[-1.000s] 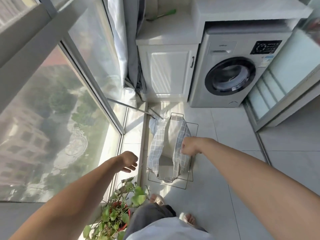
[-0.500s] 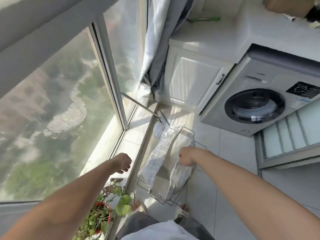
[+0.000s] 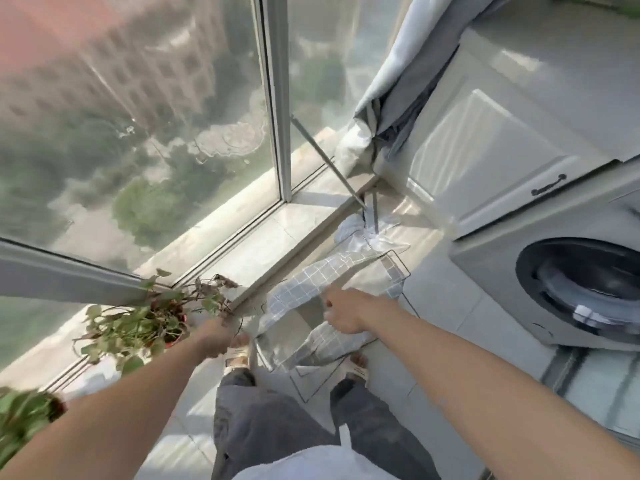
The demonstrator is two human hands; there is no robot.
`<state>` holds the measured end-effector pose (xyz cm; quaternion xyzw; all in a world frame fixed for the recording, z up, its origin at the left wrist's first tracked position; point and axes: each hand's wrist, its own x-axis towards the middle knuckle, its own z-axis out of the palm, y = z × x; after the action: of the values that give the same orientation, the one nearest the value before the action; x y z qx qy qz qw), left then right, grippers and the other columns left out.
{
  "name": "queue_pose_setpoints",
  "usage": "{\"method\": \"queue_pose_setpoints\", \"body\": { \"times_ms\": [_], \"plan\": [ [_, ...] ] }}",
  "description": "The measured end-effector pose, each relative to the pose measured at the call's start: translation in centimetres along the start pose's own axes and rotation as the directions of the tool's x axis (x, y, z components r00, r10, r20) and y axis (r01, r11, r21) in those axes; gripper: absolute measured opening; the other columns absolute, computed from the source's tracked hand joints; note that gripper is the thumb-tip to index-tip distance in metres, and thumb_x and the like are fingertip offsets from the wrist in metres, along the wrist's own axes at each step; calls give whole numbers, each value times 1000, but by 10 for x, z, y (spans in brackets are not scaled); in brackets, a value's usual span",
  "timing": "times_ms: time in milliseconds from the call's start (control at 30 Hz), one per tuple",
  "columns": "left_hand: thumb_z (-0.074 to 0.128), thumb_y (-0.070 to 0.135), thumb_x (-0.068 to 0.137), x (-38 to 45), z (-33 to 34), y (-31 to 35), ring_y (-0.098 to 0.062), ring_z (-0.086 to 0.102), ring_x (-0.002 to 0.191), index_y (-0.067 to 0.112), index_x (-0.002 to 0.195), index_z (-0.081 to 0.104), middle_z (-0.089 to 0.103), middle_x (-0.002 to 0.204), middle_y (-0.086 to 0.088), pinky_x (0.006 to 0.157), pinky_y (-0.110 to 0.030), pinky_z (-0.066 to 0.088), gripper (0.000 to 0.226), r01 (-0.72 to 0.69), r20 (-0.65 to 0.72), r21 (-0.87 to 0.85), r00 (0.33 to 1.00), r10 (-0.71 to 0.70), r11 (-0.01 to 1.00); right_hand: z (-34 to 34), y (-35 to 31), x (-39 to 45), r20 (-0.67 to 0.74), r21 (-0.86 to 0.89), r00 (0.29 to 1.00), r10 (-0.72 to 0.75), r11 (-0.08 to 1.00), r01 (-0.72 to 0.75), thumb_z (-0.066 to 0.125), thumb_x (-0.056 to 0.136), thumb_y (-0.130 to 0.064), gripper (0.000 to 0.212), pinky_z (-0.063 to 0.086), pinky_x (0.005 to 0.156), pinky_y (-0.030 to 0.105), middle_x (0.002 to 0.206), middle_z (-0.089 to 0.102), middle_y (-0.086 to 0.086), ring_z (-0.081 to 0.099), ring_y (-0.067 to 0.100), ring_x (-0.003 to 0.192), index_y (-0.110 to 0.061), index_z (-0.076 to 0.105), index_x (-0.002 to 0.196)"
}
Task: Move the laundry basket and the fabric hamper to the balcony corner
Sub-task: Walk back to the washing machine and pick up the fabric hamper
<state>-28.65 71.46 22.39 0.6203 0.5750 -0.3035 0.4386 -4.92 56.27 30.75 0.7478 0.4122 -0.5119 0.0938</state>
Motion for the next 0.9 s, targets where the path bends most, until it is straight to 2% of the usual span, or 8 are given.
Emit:
{"method": "queue_pose_setpoints", "body": {
  "times_ms": [100,233,333,400,467,600,700,900],
  "plan": [
    [48,0,87,-11,58,-1,-27,59,73,5,96,60,62,91,-19,57,-26,45,17,52,32,-117,998,-48,992,26,64,11,60,125,997,53,990,-60,50,99,-23,64,40,107,37,155,39,15,46,35,133,-16,22,157],
    [51,4,86,-11,118,8,-26,60,74,5,116,57,60,87,-14,59,-27,45,30,61,29,-210,998,-56,976,57,131,27,-24,219,970,242,948,-231,53,95,-22,69,47,100,41,147,46,20,53,39,125,-16,18,155],
    [45,10,93,1,155,14,-31,66,94,10,128,51,62,101,-10,79,-37,53,36,66,12,-226,998,-65,972,84,159,49,-42,316,970,238,924,-213,52,94,-16,59,43,89,32,141,51,17,53,38,123,-13,30,149],
    [45,12,92,12,172,14,-30,61,107,12,131,51,60,118,-10,91,-36,50,39,76,-17,-184,997,-81,980,100,165,63,-55,338,969,242,917,-210,51,92,-13,53,43,90,33,139,52,15,52,36,123,-12,37,144],
    [46,11,90,26,182,13,-28,56,108,12,129,54,58,122,-9,88,-30,44,39,112,-78,-160,989,-125,981,114,165,76,-57,314,969,239,926,-210,49,93,-19,51,44,99,40,142,47,15,47,36,127,-12,38,143],
    [47,10,84,53,196,13,-34,57,107,7,112,65,61,121,-16,89,-35,47,33,198,-172,-123,961,-217,972,131,172,93,-73,158,987,142,979,-129,51,95,-29,63,31,112,46,155,26,15,25,35,143,-16,25,151],
    [48,16,84,70,197,12,-37,56,111,9,115,65,56,126,-17,98,-43,49,36,259,-214,-111,936,-278,959,124,190,111,-132,129,978,161,981,-144,53,94,-29,74,22,117,50,163,8,16,8,36,150,-20,12,156],
    [51,15,84,81,207,32,-36,47,128,3,140,46,42,146,-17,99,-35,41,58,252,-187,-142,943,-276,957,91,237,135,-180,274,916,360,912,-305,54,92,-28,74,27,111,49,159,15,15,18,37,143,-15,15,153]
  ]
}}
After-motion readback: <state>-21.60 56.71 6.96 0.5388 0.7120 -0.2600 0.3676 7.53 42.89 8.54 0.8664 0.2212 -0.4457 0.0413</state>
